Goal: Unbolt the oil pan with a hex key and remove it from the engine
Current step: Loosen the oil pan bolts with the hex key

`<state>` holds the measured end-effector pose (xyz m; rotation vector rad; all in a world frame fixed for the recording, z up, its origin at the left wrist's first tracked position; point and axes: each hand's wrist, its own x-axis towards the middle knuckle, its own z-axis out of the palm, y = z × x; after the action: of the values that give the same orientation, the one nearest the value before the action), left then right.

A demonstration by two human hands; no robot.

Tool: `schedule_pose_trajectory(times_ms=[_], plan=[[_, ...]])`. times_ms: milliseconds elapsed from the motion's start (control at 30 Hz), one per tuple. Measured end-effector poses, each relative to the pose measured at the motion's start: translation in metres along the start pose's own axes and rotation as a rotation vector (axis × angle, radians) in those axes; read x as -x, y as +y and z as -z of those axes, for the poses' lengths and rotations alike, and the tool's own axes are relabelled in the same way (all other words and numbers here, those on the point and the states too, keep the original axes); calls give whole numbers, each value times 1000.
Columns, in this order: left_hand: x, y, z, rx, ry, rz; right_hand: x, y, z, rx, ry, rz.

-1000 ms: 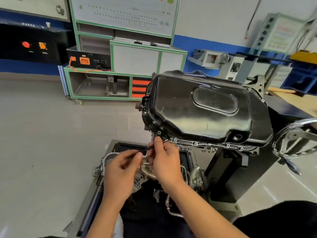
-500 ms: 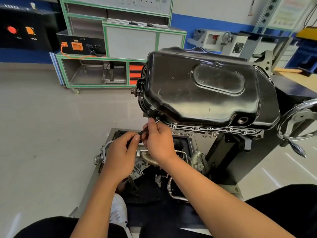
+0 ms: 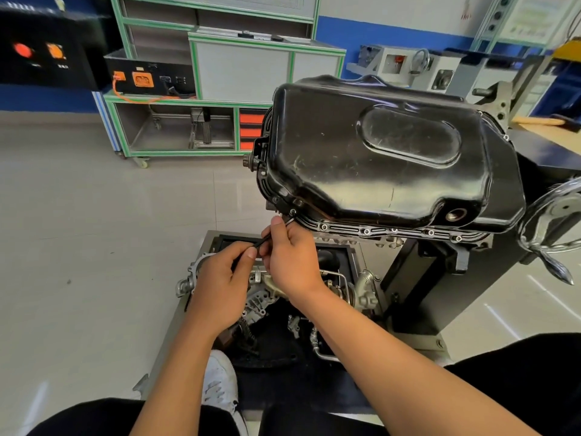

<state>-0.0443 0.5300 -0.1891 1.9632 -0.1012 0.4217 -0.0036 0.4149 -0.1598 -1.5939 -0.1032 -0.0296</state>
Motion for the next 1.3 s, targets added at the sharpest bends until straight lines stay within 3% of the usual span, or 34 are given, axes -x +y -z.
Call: schedule_pose_trajectory(times_ms=[333,800,1067,1300], plan=[[-8,-3,-1,-9,6,33,-6,0,-4,13,24,-14],[-31,12,24,-76,1,-17,-8,-16,-26,-294,135,-141],[-14,1,8,-76,-5,-21,-10,-2,-19,-121,129,-35],[2,-4,-14,-66,-17,4,-10,2,5,86,-3,46]])
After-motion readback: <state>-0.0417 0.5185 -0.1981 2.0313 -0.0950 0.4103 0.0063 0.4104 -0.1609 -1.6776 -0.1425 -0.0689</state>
